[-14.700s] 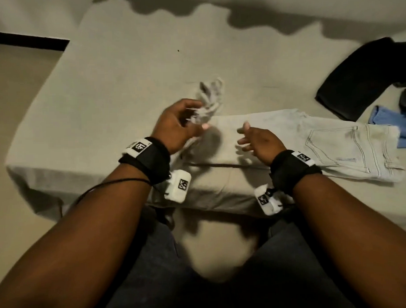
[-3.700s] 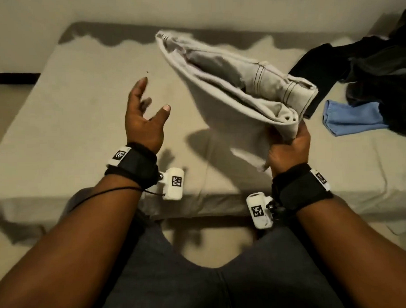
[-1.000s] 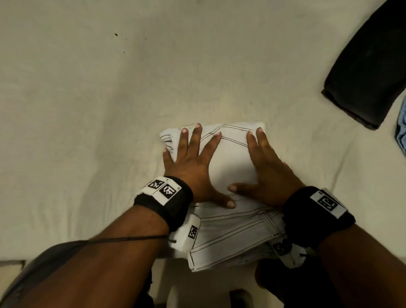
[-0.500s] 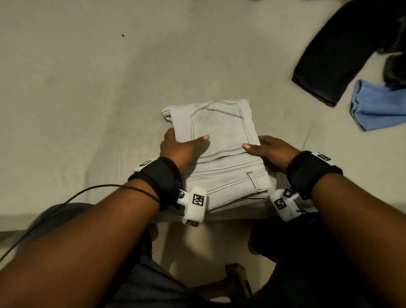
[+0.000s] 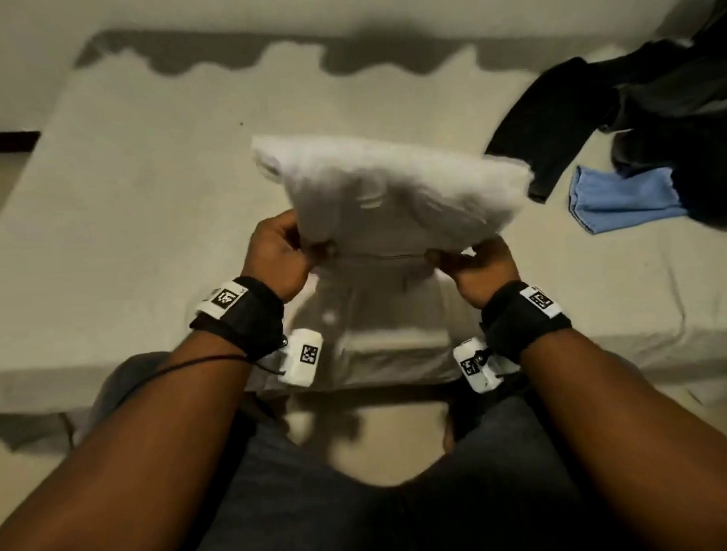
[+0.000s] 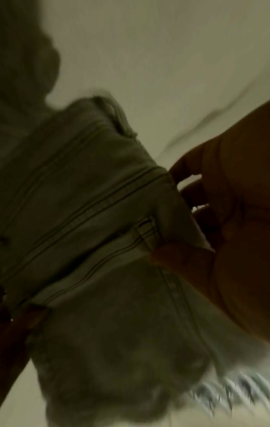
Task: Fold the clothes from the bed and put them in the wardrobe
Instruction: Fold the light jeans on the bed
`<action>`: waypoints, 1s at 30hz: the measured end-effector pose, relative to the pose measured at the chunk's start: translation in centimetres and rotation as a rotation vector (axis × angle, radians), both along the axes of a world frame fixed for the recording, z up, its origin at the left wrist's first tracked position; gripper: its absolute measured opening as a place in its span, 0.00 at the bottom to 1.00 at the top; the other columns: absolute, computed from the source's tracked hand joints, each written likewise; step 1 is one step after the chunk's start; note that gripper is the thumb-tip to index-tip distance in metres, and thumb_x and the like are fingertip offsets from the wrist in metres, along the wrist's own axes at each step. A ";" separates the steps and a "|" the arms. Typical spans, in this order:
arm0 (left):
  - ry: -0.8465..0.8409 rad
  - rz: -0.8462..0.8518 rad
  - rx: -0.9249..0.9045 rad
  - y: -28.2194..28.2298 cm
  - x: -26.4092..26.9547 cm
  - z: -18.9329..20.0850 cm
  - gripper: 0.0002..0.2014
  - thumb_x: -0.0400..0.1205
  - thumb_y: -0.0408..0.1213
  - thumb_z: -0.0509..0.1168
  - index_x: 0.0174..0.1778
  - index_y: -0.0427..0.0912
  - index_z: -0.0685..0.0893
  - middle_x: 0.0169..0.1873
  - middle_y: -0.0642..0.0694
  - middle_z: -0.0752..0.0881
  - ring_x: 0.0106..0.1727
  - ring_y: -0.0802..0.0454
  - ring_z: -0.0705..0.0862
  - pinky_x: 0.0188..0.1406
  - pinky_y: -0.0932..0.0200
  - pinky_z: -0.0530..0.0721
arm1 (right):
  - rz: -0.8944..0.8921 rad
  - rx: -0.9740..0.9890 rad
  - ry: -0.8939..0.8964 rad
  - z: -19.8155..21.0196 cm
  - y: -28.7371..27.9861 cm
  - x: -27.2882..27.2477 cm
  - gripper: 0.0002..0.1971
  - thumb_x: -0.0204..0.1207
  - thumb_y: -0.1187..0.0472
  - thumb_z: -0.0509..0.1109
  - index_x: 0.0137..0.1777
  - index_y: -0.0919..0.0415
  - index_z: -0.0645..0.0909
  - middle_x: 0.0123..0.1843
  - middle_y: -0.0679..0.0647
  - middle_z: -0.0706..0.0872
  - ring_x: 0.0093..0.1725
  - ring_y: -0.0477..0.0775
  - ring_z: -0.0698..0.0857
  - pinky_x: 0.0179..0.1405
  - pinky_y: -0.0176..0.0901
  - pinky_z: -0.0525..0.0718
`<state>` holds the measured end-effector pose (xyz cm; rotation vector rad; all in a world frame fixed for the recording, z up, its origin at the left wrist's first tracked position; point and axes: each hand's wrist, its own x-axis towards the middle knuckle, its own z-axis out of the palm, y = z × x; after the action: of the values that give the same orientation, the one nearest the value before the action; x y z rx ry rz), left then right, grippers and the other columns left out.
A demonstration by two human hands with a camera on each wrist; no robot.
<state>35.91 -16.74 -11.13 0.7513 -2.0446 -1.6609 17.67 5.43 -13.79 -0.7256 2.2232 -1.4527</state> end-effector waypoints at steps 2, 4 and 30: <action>0.065 -0.067 -0.081 0.0 0.7 1.5 0.10 0.76 0.30 0.76 0.51 0.46 0.89 0.50 0.54 0.91 0.50 0.67 0.88 0.62 0.59 0.86 | 0.005 -0.039 0.004 0.8 0.4 -0.5 0.12 0.86 0.67 0.67 0.63 0.51 0.77 0.71 0.54 0.83 0.48 0.22 0.81 0.66 0.26 0.76; 0.164 -0.114 -0.207 -0.1 1.3 1.6 0.05 0.76 0.37 0.75 0.46 0.43 0.90 0.51 0.47 0.90 0.56 0.60 0.88 0.66 0.57 0.83 | 0.060 -0.029 0.235 1.2 1.1 -0.9 0.14 0.82 0.67 0.72 0.62 0.49 0.81 0.68 0.53 0.83 0.57 0.22 0.78 0.68 0.25 0.73; -0.894 -0.104 -0.300 0.5 3.8 -8.2 0.21 0.78 0.62 0.71 0.44 0.46 0.87 0.41 0.50 0.87 0.47 0.46 0.84 0.47 0.55 0.80 | 0.127 0.725 -0.028 -4.5 2.5 1.0 0.18 0.83 0.48 0.69 0.37 0.60 0.83 0.38 0.58 0.88 0.44 0.62 0.86 0.42 0.45 0.80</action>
<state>39.74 -16.25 -19.34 1.4715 -2.8642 -1.0860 18.71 7.91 -18.32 -0.5664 2.3828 -0.5109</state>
